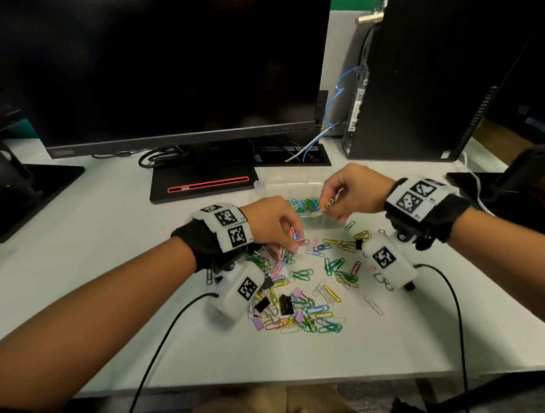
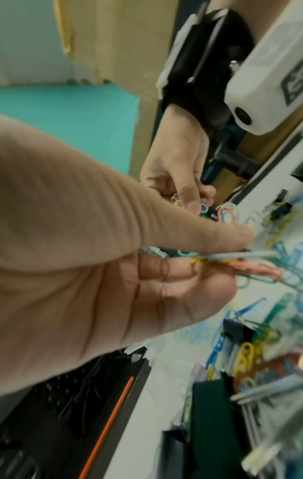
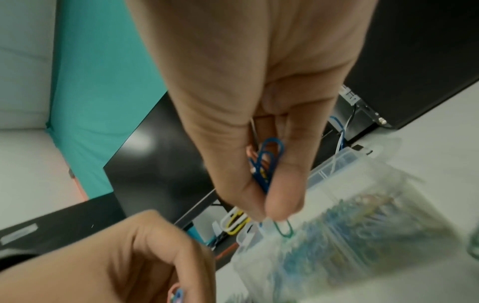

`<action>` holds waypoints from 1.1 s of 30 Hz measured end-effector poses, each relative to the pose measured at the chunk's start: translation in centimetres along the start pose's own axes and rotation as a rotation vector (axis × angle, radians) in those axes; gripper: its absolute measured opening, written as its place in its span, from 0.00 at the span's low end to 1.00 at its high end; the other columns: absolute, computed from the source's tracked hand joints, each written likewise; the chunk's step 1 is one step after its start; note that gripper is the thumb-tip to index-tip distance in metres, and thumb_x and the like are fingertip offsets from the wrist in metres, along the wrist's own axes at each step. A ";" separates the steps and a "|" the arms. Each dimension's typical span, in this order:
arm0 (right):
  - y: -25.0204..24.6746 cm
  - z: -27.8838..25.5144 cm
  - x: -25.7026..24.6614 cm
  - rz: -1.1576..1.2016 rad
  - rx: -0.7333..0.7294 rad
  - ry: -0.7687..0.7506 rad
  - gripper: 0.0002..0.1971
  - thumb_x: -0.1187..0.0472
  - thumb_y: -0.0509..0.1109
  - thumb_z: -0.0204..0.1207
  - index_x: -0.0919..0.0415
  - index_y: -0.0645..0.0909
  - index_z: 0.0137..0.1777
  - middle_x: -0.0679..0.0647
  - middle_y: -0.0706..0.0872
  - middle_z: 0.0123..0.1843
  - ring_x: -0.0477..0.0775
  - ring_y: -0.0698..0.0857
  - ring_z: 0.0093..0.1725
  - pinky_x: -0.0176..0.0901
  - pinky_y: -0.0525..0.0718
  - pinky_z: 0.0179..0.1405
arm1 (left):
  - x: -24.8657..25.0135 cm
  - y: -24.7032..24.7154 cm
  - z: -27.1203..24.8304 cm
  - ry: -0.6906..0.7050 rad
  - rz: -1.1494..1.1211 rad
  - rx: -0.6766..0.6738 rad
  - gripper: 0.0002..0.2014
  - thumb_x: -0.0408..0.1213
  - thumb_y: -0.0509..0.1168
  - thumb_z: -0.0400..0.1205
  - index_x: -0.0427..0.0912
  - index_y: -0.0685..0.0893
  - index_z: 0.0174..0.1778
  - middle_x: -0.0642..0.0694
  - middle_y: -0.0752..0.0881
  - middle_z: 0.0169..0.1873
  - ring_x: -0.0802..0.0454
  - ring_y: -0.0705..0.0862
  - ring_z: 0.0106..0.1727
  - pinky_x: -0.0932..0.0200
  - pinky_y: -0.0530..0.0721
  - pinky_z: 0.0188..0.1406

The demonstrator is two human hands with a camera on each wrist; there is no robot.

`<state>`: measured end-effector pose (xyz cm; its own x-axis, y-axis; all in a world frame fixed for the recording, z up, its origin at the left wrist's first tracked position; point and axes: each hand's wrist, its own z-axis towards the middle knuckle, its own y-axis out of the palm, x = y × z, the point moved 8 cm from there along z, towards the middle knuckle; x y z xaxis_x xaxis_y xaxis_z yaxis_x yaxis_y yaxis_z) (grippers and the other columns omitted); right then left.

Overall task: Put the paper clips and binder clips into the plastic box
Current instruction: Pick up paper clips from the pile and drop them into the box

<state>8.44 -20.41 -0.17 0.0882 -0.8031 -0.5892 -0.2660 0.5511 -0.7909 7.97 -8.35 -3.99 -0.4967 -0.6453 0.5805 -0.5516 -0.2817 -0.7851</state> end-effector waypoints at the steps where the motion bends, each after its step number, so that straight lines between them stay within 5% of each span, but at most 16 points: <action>1: -0.7 0.4 -0.1 0.023 0.038 0.000 0.07 0.68 0.78 0.67 0.57 0.84 0.33 0.46 0.87 0.28 0.42 0.87 0.24 0.39 0.88 0.38 | -0.1 -0.7 0.1 0.001 -0.057 0.025 0.06 0.36 0.76 0.72 0.47 0.87 0.42 0.30 0.87 0.47 0.64 0.82 0.20 0.69 0.82 0.28; 3: -1.7 1.4 0.0 0.049 0.114 0.010 0.06 0.68 0.78 0.67 0.59 0.85 0.34 0.45 0.86 0.23 0.41 0.87 0.23 0.32 0.87 0.32 | -0.1 -2.1 0.3 -0.001 -0.148 0.075 0.05 0.35 0.75 0.72 0.47 0.87 0.42 0.35 0.88 0.42 0.61 0.84 0.24 0.68 0.84 0.29; 6: -1.7 2.9 0.8 0.031 0.158 0.052 0.04 0.68 0.78 0.67 0.62 0.86 0.38 0.51 0.87 0.29 0.39 0.86 0.22 0.29 0.86 0.29 | -0.2 -4.0 0.8 -0.014 -0.272 0.160 0.08 0.31 0.73 0.74 0.39 0.88 0.48 0.46 0.87 0.36 0.63 0.84 0.26 0.72 0.86 0.29; 10: -0.2 4.1 1.9 -0.079 0.107 0.075 0.04 0.65 0.78 0.67 0.57 0.86 0.36 0.51 0.87 0.31 0.36 0.83 0.19 0.28 0.83 0.28 | -1.0 -6.3 1.9 -0.027 -0.308 0.318 0.08 0.30 0.73 0.74 0.36 0.88 0.49 0.33 0.88 0.46 0.50 0.85 0.35 0.69 0.88 0.32; 14: -0.6 4.0 2.2 -0.061 0.127 0.059 0.03 0.65 0.73 0.73 0.60 0.87 0.43 0.51 0.88 0.32 0.41 0.86 0.23 0.33 0.86 0.33 | -2.0 -7.4 3.2 -0.082 -0.264 0.450 0.08 0.32 0.74 0.73 0.38 0.87 0.47 0.29 0.87 0.49 0.57 0.84 0.26 0.70 0.87 0.29; 17: -1.7 3.2 2.2 -0.126 0.154 0.044 0.05 0.65 0.70 0.75 0.60 0.88 0.45 0.49 0.88 0.34 0.51 0.88 0.31 0.36 0.86 0.38 | -2.3 -6.9 4.1 -0.118 -0.223 0.448 0.09 0.32 0.74 0.74 0.37 0.88 0.49 0.31 0.88 0.47 0.54 0.84 0.31 0.66 0.87 0.34; 22: -1.8 0.6 2.1 -0.219 0.115 0.000 0.04 0.65 0.71 0.74 0.57 0.87 0.43 0.43 0.86 0.34 0.47 0.86 0.26 0.25 0.81 0.27 | -1.7 -5.8 4.9 -0.161 -0.068 0.361 0.10 0.27 0.68 0.76 0.37 0.90 0.51 0.43 0.86 0.43 0.51 0.83 0.46 0.67 0.82 0.38; 26: 0.6 -2.2 2.1 -0.296 -0.026 -0.039 0.05 0.64 0.72 0.72 0.54 0.87 0.43 0.42 0.86 0.37 0.31 0.83 0.27 0.15 0.75 0.30 | -1.4 -5.5 4.4 -0.130 0.031 0.340 0.09 0.30 0.70 0.77 0.38 0.90 0.52 0.42 0.89 0.53 0.49 0.85 0.57 0.63 0.81 0.52; 30: 3.5 -3.8 2.9 -0.447 -0.114 -0.039 0.13 0.60 0.72 0.70 0.53 0.85 0.56 0.47 0.87 0.53 0.41 0.77 0.40 0.28 0.74 0.45 | -0.6 -5.8 3.2 -0.068 0.047 0.375 0.10 0.29 0.69 0.77 0.40 0.89 0.53 0.44 0.88 0.54 0.58 0.82 0.43 0.67 0.78 0.47; 33: 5.5 -4.3 3.0 -0.468 -0.144 -0.058 0.19 0.59 0.73 0.70 0.53 0.81 0.62 0.51 0.81 0.56 0.42 0.72 0.41 0.29 0.68 0.45 | 0.4 -5.5 1.6 -0.002 0.061 0.332 0.12 0.26 0.65 0.78 0.44 0.89 0.50 0.48 0.89 0.47 0.67 0.79 0.31 0.80 0.75 0.33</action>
<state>3.10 -20.75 -5.53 0.2826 -0.9408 -0.1872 -0.3145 0.0935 -0.9446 11.88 -8.19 0.25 -0.5204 -0.6696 0.5299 -0.2721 -0.4581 -0.8462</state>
